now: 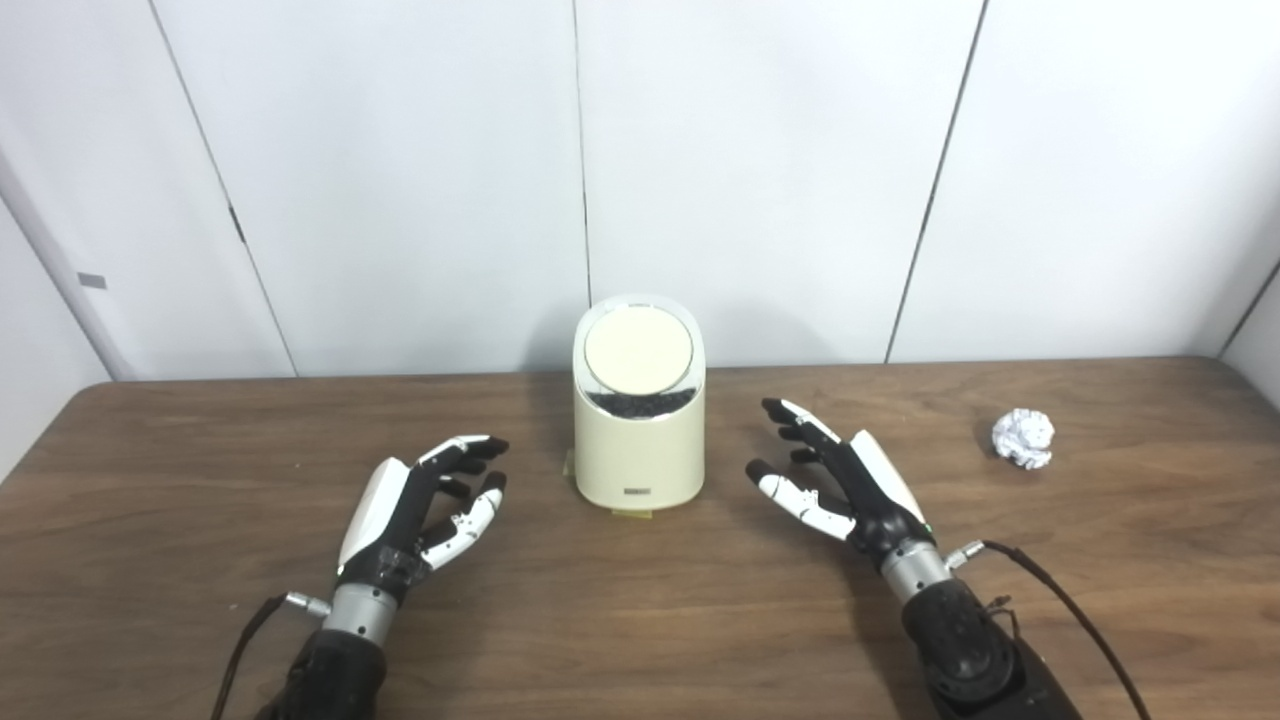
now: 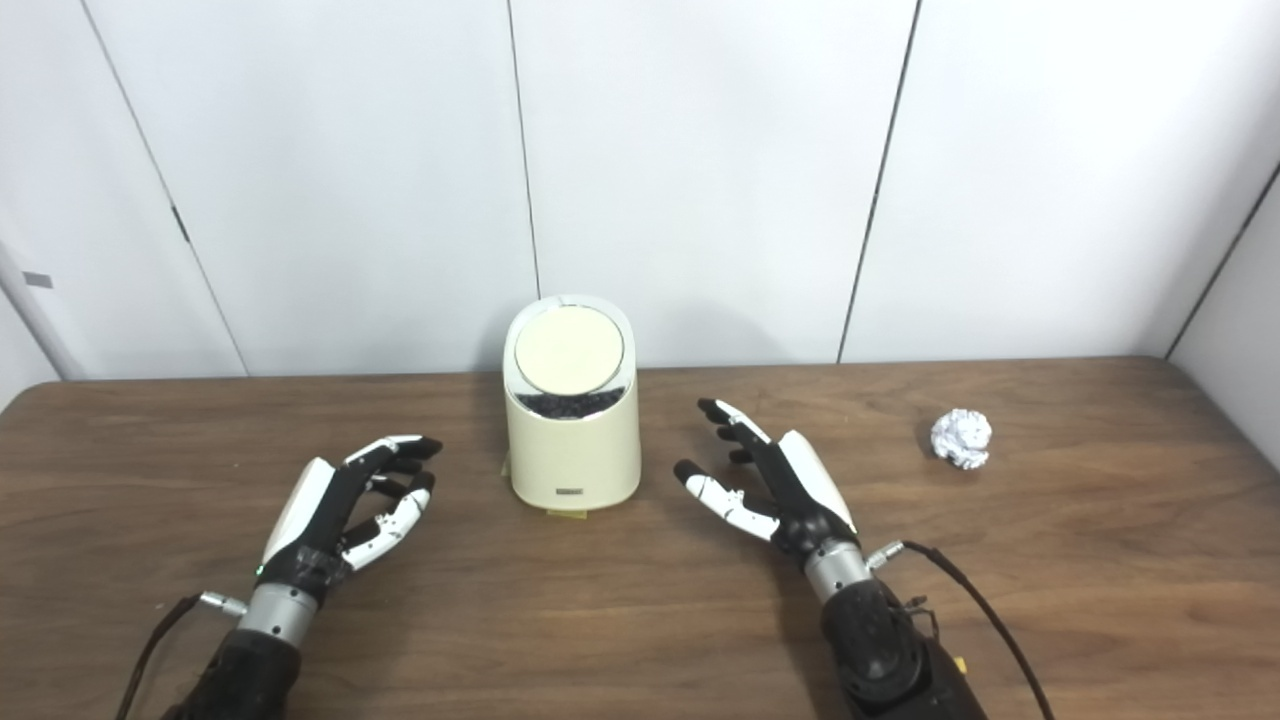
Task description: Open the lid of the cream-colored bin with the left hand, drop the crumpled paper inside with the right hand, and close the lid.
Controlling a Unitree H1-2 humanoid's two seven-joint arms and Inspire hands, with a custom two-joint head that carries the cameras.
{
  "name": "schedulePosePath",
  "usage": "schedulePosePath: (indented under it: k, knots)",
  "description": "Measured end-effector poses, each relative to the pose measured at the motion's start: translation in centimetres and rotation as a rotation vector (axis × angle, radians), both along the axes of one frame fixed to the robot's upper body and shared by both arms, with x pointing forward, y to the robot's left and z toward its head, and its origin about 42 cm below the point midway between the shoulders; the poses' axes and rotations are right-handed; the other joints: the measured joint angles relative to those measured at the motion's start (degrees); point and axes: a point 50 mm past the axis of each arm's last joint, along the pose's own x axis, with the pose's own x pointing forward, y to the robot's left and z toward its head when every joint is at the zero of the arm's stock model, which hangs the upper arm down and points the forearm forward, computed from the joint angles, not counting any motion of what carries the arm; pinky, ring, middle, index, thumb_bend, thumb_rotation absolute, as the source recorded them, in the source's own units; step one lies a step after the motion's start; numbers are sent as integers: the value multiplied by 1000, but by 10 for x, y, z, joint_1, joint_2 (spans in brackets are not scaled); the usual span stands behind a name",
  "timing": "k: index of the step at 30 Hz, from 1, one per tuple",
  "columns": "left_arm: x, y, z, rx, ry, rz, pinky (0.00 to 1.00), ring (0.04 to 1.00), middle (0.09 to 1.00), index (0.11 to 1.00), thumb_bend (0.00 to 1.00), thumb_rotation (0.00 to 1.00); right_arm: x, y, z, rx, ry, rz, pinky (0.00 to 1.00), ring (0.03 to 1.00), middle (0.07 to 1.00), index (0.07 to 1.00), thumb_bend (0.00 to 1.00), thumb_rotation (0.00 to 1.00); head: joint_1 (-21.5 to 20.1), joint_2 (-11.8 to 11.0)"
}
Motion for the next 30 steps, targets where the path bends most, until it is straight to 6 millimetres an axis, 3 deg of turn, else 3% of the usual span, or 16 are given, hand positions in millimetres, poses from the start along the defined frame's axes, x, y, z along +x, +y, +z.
schedulePosePath:
  k: [2,4,30]
  knots:
    - [0,0,0,0,0,0,657,756,778,773,221,329,0,0,0,0,0,0,792,871,896,886,275,677,0,0]
    - [0,0,0,0,1,0,656,756,779,773,220,308,0,0,0,0,0,0,789,869,896,886,274,678,0,0]
    - [0,0,0,-3,0,1,645,748,772,773,248,399,0,0,0,2,0,0,792,871,897,887,274,666,-3,-1]
